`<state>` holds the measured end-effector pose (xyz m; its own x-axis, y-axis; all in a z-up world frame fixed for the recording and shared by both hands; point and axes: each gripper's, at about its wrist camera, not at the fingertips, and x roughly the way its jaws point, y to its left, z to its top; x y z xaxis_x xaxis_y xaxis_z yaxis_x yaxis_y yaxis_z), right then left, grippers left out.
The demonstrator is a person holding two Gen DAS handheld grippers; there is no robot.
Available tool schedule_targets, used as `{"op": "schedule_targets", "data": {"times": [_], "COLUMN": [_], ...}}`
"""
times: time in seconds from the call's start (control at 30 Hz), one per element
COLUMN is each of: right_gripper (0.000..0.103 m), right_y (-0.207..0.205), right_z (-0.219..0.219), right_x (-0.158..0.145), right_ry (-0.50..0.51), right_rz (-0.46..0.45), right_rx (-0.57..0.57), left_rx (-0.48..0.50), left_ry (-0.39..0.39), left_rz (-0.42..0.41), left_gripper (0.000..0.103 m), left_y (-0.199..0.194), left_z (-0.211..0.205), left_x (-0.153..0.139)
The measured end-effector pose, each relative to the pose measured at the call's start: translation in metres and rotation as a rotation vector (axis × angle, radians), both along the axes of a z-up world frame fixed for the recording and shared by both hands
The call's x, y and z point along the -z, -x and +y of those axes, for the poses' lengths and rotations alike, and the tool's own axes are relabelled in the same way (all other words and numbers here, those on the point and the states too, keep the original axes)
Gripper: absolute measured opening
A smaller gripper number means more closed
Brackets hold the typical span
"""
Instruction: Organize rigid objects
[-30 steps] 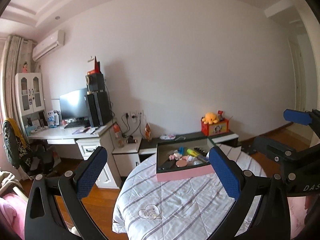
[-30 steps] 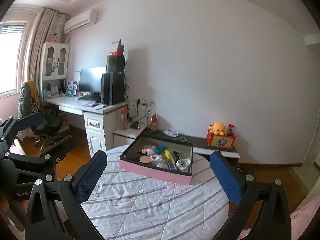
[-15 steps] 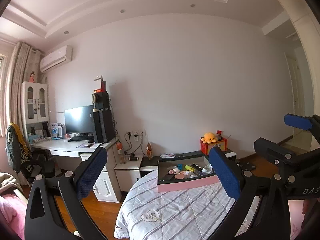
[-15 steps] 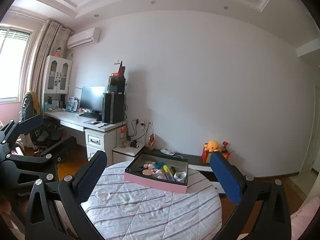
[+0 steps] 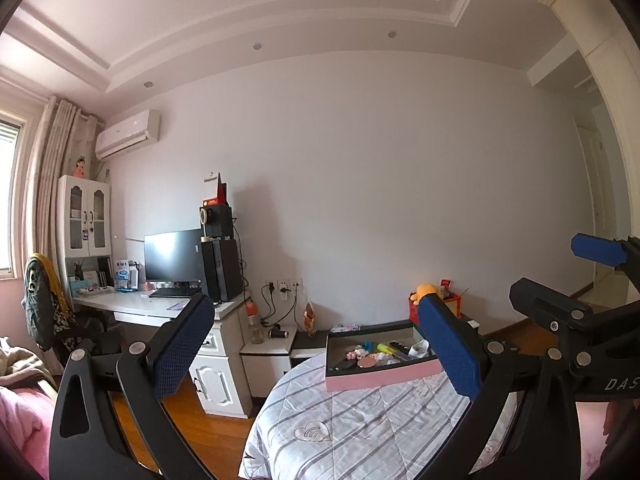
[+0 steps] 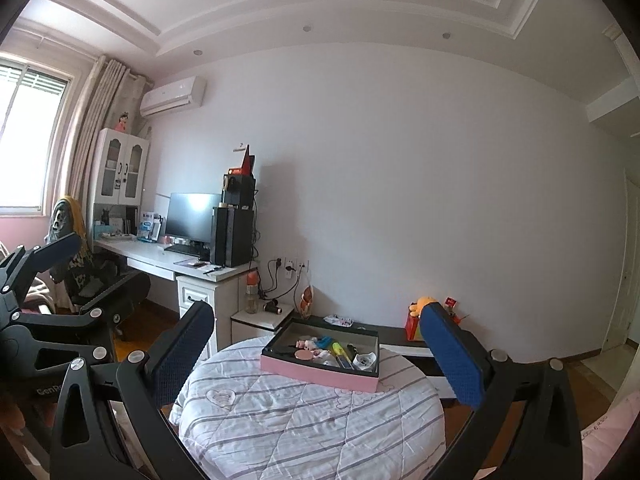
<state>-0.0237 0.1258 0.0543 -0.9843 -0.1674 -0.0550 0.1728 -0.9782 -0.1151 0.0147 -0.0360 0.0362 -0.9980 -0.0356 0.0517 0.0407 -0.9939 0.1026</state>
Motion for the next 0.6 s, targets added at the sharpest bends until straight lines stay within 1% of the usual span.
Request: {"op": "schedule_targets", "data": {"times": [0.2, 0.43, 0.6], "right_gripper": [0.103, 0.103, 0.103], "right_y": [-0.014, -0.031, -0.041], "right_z": [-0.006, -0.008, -0.012], "right_x": [-0.006, -0.012, -0.015], "right_ry": [-0.016, -0.008, -0.016], "right_rz": [0.032, 0.079, 0.105], "right_rx": [0.002, -0.013, -0.001], "left_rx": [0.004, 0.006, 0.008], "left_ry": [-0.015, -0.03, -0.033], "left_rz": [0.021, 0.073, 0.082], "left_gripper": [0.103, 0.103, 0.103], "left_y": [-0.011, -0.03, -0.037], "left_z": [-0.003, -0.007, -0.01], "left_x": [-0.004, -0.009, -0.012]}}
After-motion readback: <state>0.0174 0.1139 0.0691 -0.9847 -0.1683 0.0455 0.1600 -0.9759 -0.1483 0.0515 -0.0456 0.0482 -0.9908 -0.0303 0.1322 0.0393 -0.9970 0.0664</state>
